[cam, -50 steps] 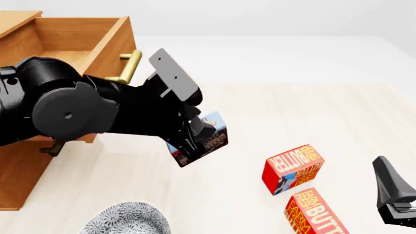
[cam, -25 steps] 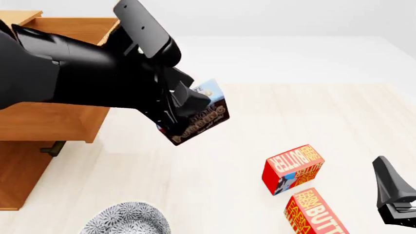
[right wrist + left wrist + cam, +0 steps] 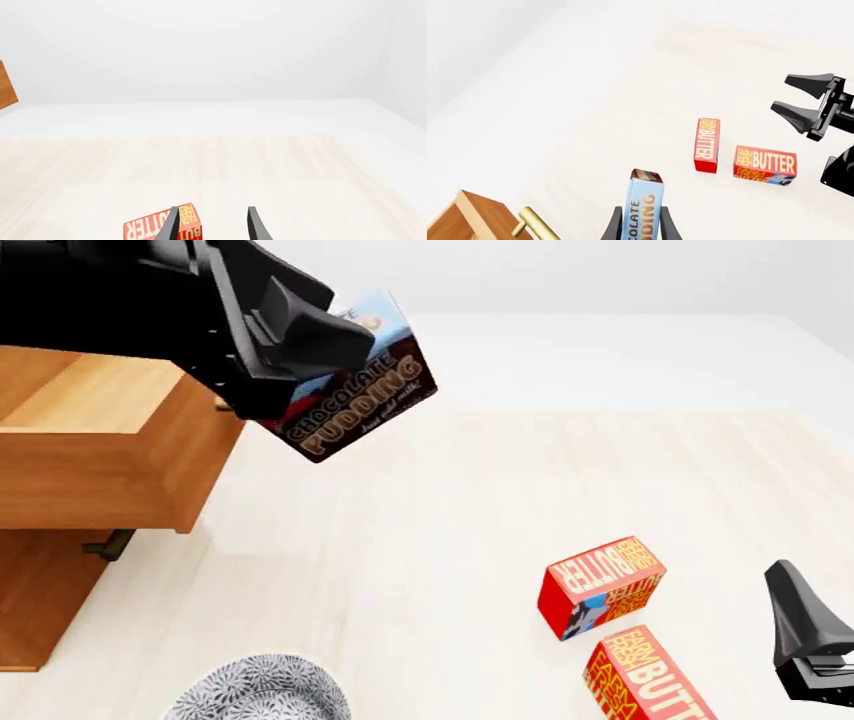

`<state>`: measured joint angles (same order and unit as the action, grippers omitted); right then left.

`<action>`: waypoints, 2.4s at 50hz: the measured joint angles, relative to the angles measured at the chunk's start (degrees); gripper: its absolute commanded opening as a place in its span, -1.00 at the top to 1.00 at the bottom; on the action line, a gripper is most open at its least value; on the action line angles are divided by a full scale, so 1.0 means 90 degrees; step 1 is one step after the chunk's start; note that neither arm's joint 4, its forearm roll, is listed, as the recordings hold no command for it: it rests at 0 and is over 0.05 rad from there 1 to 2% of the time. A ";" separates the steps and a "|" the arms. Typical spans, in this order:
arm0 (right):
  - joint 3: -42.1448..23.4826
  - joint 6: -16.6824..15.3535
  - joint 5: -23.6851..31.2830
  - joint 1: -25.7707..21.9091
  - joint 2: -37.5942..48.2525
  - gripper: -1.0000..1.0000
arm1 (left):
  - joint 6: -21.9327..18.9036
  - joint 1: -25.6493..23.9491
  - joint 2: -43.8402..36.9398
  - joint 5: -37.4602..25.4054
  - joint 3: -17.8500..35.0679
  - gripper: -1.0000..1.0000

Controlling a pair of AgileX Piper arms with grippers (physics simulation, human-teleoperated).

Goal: Put the chocolate pudding in the top drawer of the cabinet and close it.

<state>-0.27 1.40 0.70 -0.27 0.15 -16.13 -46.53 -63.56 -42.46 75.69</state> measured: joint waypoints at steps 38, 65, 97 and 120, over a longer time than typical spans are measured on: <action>0.0000 0.0000 0.0000 0.0000 0.0000 -1.00 | -0.0124 0.1333 0.0498 -0.1103 0.1372 1.00; 0.0000 0.0000 0.0000 0.0000 0.0000 -1.00 | -0.0118 0.2445 0.0413 -0.1145 0.1474 1.00; 0.0000 0.0000 0.0000 0.0000 0.0000 -1.00 | 0.0402 0.3501 0.0294 -0.0598 0.0729 1.00; 0.0000 0.0000 0.0000 0.0000 0.0000 -1.00 | 0.0579 0.4242 0.0101 0.0061 -0.0048 1.00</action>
<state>-0.27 1.40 0.70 -0.27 0.15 -10.92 -8.35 -62.65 -41.90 75.26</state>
